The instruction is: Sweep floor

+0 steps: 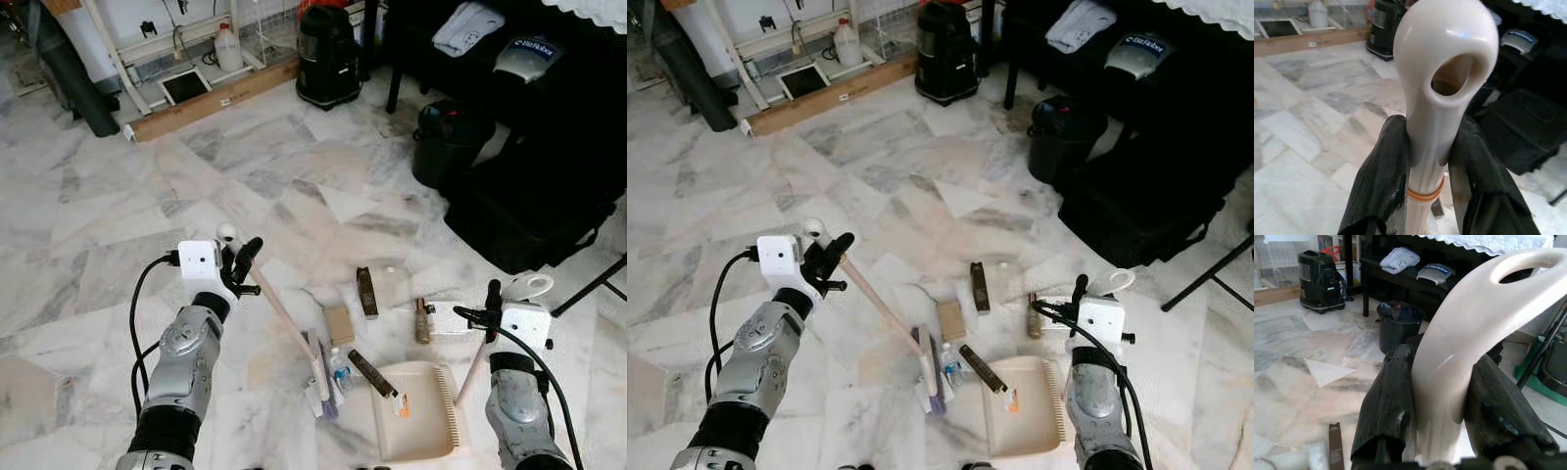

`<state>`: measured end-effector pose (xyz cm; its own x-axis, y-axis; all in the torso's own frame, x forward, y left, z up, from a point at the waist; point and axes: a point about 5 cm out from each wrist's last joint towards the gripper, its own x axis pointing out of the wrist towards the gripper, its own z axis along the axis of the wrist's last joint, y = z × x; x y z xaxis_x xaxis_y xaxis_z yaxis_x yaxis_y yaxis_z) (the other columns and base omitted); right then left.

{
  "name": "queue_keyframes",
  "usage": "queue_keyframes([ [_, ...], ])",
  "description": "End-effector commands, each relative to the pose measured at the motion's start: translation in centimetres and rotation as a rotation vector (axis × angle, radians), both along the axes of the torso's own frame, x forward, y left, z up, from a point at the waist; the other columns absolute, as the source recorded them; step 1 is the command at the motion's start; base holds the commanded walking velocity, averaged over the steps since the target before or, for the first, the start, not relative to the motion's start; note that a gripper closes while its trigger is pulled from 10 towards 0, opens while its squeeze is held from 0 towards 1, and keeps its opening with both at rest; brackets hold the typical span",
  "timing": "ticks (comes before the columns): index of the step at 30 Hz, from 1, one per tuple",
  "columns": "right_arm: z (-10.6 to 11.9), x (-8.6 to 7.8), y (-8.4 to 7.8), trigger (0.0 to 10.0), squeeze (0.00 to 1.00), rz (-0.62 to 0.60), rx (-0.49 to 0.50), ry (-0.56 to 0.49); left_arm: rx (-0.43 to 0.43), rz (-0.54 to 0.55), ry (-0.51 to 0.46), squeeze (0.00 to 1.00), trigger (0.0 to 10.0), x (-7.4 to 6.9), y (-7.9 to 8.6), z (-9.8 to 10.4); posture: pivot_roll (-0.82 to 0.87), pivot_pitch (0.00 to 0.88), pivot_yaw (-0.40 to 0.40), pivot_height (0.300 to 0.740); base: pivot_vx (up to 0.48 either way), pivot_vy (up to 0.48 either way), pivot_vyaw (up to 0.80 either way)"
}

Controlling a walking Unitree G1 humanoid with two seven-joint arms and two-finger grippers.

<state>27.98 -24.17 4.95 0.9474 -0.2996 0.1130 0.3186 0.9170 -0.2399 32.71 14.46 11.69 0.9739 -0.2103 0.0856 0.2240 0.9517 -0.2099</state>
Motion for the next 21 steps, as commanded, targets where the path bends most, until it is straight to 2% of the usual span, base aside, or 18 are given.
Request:
queue_keyframes([
  [1, -2.1, -1.5, -0.6, 10.0, 0.00, -0.022, 0.000, 0.118, -0.045, -0.080, 0.038, 0.00, 10.0, -0.3, -1.2, -0.5, -0.05, 0.225, 0.053, 0.740, 0.000, 0.000, 0.00],
  [7, -2.0, -1.5, -0.6, 10.0, 0.00, -0.022, 0.007, 0.111, -0.080, -0.136, 0.066, 0.00, 10.0, -0.5, -1.9, -0.7, -0.05, 0.230, 0.056, 0.740, 0.000, 0.000, 0.00],
  [12, -2.0, -1.6, -0.6, 10.0, 0.00, -0.034, 0.024, 0.108, -0.153, -0.233, 0.101, 0.00, 10.0, -0.9, -3.0, -0.6, -0.05, 0.234, 0.058, 0.740, 0.000, 0.000, 0.00],
  [21, -2.0, -1.3, -0.2, 10.0, 0.00, -0.027, 0.041, 0.111, -0.215, -0.289, 0.110, 0.00, 10.0, -1.4, -2.9, 0.4, -0.03, 0.225, 0.061, 0.740, 0.000, 0.000, 0.00],
])
